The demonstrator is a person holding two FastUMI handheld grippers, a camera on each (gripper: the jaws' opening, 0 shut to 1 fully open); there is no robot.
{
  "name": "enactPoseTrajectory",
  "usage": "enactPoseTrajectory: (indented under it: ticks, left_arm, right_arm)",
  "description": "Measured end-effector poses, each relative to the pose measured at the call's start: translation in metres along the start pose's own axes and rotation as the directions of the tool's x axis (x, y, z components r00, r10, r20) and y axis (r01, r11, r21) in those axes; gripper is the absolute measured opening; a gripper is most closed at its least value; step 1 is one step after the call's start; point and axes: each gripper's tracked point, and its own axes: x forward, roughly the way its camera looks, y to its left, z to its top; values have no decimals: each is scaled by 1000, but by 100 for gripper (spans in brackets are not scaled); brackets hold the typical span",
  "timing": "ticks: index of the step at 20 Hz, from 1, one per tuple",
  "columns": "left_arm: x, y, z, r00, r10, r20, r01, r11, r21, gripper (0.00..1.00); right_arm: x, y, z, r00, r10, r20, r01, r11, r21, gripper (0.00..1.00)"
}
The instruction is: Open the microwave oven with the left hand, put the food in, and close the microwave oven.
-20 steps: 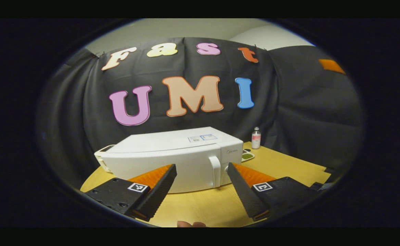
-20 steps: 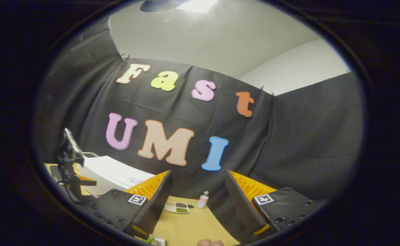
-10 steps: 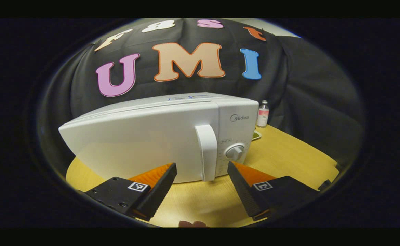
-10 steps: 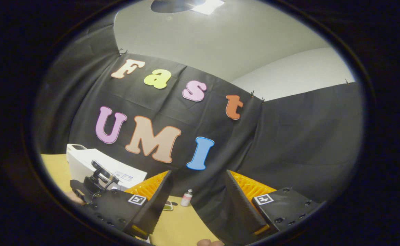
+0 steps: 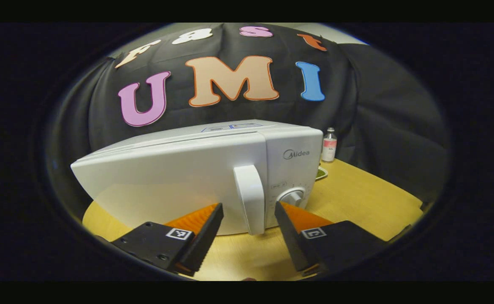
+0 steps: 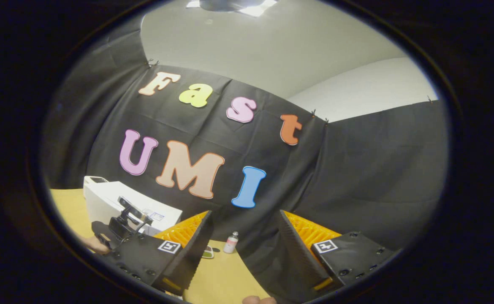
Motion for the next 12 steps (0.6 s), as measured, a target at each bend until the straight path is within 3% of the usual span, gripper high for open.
enactPoseTrajectory:
  ticks: [1, 3, 7, 12]
  left_arm:
    - [3, -8, 4, 999, -32, 11, 32, 999, 0, 53]
    - [5, -8, -1, 1000, -26, -13, 26, 1000, 2, 25]
    - [4, -12, 0, 996, -85, -24, 84, 994, -64, 6]
    - [-2, -13, 0, 991, -125, -51, 125, 992, -3, 0]
  right_arm:
    - [2, 1, 1, 1000, 4, 1, -4, 1000, 7, 96]
    - [3, 0, 1, 1000, 12, 2, -12, 1000, 13, 97]
    - [2, -5, -1, 1000, 16, 3, -16, 1000, 17, 96]
    - [4, -1, -4, 999, 36, -2, -36, 998, 57, 96]
